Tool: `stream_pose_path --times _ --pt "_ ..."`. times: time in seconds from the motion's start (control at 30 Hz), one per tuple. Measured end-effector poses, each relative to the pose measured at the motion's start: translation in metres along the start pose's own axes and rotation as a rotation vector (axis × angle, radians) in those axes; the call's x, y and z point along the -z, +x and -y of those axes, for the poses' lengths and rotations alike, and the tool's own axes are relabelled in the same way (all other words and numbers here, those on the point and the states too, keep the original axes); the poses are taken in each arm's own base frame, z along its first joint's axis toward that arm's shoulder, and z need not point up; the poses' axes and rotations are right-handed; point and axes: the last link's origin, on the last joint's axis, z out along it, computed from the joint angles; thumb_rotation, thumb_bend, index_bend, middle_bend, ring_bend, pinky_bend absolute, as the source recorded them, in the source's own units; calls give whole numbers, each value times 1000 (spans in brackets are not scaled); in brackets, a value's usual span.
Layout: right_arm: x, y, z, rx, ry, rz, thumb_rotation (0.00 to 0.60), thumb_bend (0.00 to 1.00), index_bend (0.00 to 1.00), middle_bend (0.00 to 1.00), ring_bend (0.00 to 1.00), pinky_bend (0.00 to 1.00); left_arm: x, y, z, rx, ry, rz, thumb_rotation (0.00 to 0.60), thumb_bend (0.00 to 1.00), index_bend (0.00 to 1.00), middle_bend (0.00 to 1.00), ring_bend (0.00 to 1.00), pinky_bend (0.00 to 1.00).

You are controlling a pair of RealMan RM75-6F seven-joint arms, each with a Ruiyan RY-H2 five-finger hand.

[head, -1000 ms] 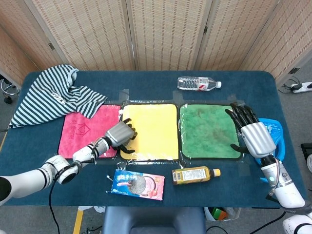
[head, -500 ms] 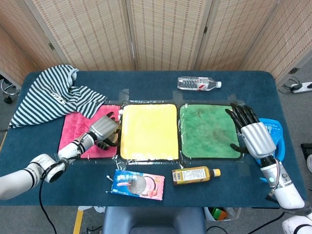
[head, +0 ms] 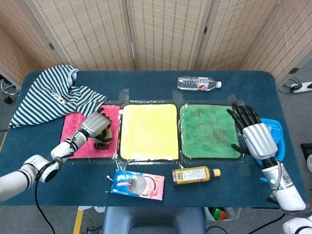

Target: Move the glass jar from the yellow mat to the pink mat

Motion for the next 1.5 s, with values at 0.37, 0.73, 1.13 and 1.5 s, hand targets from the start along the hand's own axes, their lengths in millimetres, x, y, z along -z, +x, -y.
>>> stream_pose_path --times 0.37,0.73,1.13,1.5 --pt "0 -1 -3 -15 -4 2 600 93 0 0 11 0 17 9 -27 -13 -74 -64 298 281 31 192 189 140" --pt "0 -1 -4 -34 -2 2 600 93 0 0 13 0 27 -7 -38 -67 -71 -60 346 281 0 0 0 64" --pt "0 -2 -3 -39 -1 1 600 93 0 0 12 0 29 -29 -32 -91 -26 -20 505 281 0 0 0 54" --pt "-1 -1 -3 -39 -5 -1 600 93 0 0 12 0 19 -32 -8 -98 55 -9 555 281 0 0 0 57"
